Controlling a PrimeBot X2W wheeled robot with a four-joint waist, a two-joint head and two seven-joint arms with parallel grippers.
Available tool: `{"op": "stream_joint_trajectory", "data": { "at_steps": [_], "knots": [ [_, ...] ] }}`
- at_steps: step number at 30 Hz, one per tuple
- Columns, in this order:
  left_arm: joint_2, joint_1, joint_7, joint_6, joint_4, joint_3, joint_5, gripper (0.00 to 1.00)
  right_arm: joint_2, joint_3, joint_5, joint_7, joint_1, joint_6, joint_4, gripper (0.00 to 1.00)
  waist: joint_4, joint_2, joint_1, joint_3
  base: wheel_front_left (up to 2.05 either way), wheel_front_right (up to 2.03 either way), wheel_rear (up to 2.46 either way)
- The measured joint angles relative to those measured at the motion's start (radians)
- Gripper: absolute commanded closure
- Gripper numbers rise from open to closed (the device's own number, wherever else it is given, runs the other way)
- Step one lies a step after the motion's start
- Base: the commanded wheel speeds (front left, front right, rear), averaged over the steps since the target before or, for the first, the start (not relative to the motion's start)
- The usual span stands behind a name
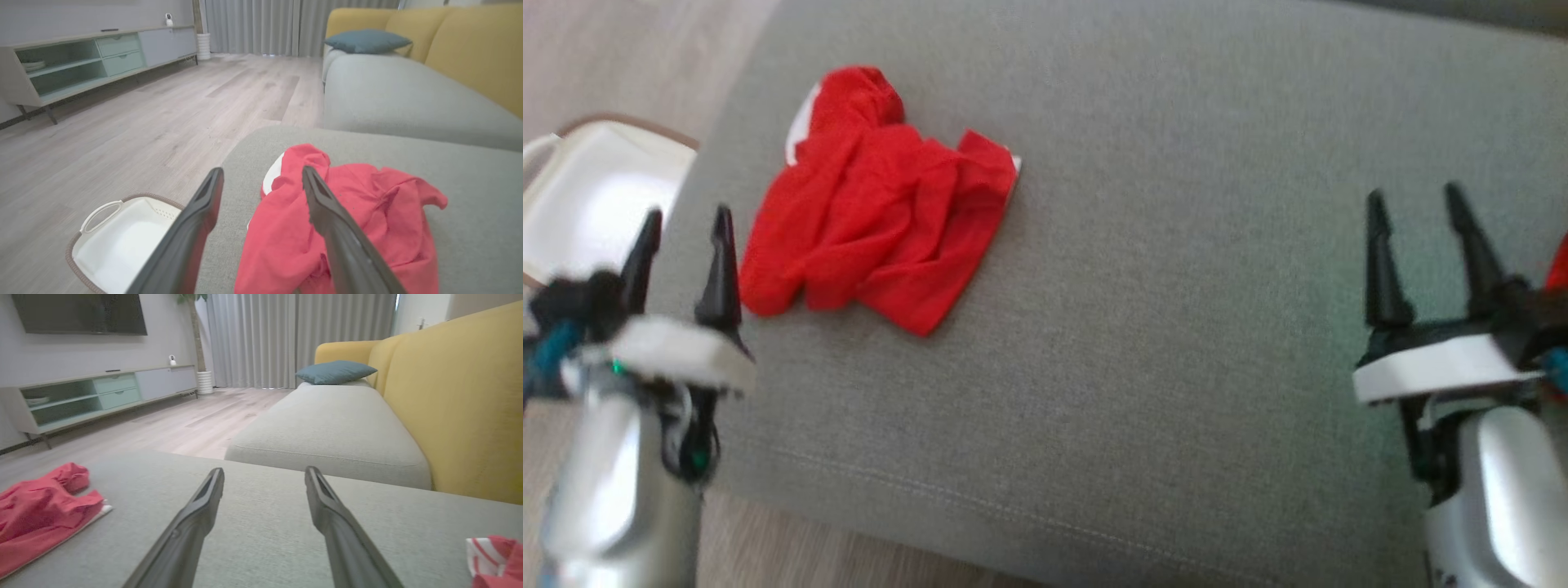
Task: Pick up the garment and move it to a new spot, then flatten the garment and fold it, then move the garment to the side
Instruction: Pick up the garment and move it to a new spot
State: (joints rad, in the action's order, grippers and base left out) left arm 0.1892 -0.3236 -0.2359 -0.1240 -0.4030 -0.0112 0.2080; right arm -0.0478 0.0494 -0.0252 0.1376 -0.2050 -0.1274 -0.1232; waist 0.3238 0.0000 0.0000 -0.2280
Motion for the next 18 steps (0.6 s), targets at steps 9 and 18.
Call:
{"op": "stream_joint_trajectory", "data": {
  "at_steps": [9, 18],
  "knots": [
    [0.116, -0.312, 0.132, -0.008, -0.287, 0.304, 0.083, 0.0, -0.001, 0.06, 0.081, -0.105, -0.021, 0.0, 0.183, 0.0, -0.024, 0.0, 0.0, -0.132, 0.0, 0.0, 0.0],
    [0.189, -0.454, 0.27, -0.008, -0.515, 0.498, 0.282, 0.0, -0.001, 0.054, 0.106, -0.148, -0.031, 0.0, 0.272, 0.0, -0.043, 0.0, 0.0, -0.213, 0.0, 0.0, 0.0]
  ]
}}
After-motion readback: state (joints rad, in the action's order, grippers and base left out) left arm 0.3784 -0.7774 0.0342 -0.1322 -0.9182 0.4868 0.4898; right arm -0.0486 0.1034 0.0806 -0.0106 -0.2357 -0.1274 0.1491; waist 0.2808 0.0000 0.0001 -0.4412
